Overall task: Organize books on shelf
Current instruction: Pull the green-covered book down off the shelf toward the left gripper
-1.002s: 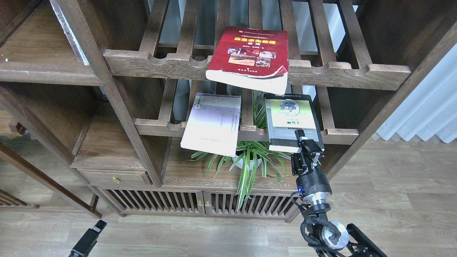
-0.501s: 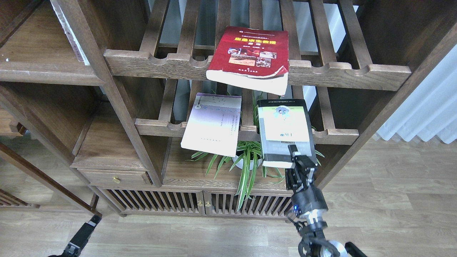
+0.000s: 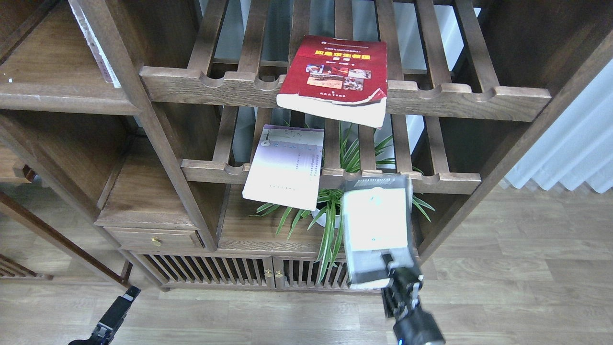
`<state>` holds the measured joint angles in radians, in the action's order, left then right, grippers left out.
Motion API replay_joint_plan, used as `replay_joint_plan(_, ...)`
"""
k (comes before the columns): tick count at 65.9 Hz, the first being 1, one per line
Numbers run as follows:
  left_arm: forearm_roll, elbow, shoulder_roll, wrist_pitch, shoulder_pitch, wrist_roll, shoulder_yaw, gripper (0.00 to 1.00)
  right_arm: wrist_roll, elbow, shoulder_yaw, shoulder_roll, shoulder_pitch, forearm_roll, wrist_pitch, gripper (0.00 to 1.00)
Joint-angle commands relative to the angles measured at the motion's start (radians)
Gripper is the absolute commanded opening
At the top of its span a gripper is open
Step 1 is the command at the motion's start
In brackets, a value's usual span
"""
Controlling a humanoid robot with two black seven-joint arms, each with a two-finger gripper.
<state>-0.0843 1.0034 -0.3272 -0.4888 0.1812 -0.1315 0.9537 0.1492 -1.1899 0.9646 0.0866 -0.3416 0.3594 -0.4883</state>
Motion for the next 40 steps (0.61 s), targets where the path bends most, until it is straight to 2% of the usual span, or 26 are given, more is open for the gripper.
replay_joint_plan(1,-0.026,0.0,0.011,0.0,-0.009,0.003,-0.018,1.0,-0.003,0.007,-0.032,0.004,0.009,-0.003,0.0,0.03)
replay_joint_plan(15,-0.029,-0.005,0.028,0.0,-0.023,0.013,-0.024,1.0,-0.008,0.041,-0.176,0.03,0.123,-0.007,0.0,0.04)
replay_joint_plan(35,-0.032,-0.005,0.02,0.0,-0.054,0.018,-0.05,1.0,-0.011,0.089,-0.28,0.074,0.217,-0.014,0.0,0.04)
replay_joint_plan(40,-0.034,-0.003,0.02,0.0,-0.057,0.033,-0.053,1.0,-0.011,0.11,-0.337,0.078,0.231,-0.016,0.0,0.04)
